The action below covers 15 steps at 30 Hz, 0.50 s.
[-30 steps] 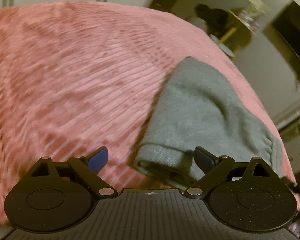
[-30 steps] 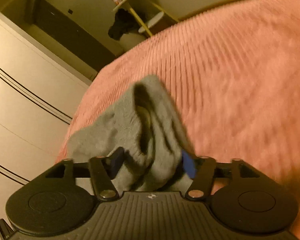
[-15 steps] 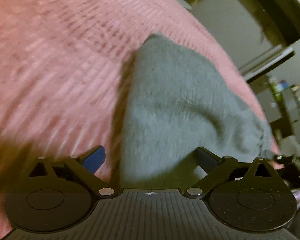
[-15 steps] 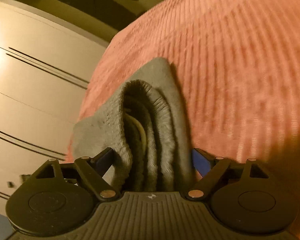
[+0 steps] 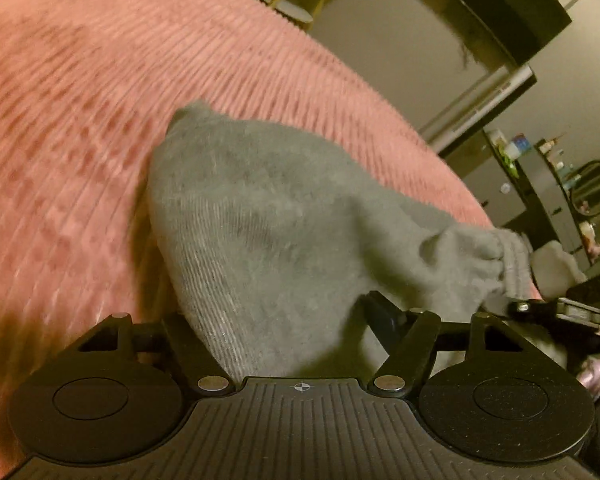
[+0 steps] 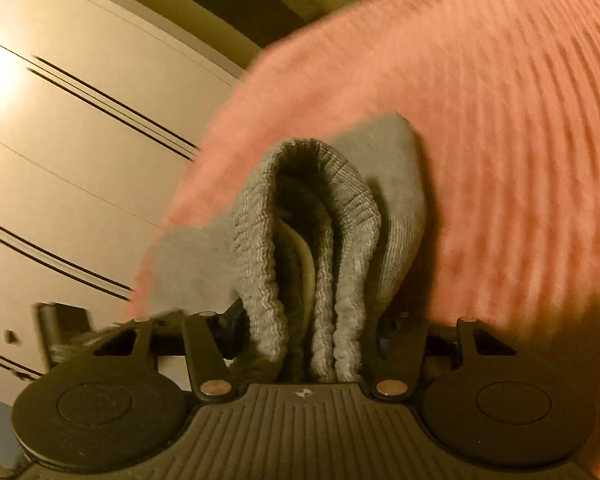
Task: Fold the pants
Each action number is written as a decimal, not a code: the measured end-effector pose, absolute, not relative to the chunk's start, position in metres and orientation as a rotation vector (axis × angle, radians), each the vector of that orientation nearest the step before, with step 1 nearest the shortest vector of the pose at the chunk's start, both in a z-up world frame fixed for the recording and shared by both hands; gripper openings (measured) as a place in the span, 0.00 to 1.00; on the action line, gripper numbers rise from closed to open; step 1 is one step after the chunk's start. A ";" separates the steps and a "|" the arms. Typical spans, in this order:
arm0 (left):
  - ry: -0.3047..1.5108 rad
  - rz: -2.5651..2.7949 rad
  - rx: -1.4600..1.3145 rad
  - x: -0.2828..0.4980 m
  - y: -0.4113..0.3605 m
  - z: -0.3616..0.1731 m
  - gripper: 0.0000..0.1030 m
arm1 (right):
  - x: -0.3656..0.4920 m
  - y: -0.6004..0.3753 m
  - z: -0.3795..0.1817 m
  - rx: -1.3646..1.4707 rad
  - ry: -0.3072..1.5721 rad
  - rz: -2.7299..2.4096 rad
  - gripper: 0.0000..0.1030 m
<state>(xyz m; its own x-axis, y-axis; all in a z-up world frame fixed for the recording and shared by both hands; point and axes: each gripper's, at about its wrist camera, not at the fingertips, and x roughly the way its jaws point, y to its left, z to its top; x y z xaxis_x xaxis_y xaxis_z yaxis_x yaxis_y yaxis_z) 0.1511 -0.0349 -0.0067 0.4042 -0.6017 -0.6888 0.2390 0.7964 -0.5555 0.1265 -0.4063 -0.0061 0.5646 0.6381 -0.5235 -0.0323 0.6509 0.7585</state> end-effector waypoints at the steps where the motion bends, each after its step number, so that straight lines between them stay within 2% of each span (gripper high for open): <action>1: 1.017 -0.546 -0.391 0.151 -0.039 -0.002 0.72 | 0.128 -0.404 0.002 0.770 0.869 0.456 0.52; 6: 0.915 -0.585 -0.434 0.157 -0.048 0.037 0.69 | 0.135 -0.396 0.038 0.735 0.785 0.482 0.50; 8: 0.888 -0.547 -0.420 0.164 -0.048 0.049 0.72 | 0.138 -0.397 0.049 0.694 0.755 0.458 0.51; 9: 0.878 -0.494 -0.398 0.168 -0.050 0.053 0.77 | 0.140 -0.399 0.055 0.693 0.745 0.436 0.53; 11: 0.859 -0.330 -0.344 0.171 -0.052 0.058 0.88 | 0.143 -0.413 0.059 0.668 0.747 0.337 0.70; 12: 0.840 -0.252 -0.310 0.169 -0.052 0.060 0.93 | 0.144 -0.416 0.060 0.639 0.754 0.263 0.73; 15: 0.796 -0.201 -0.243 0.152 -0.054 0.062 0.94 | 0.124 -0.421 0.063 0.542 0.681 0.095 0.76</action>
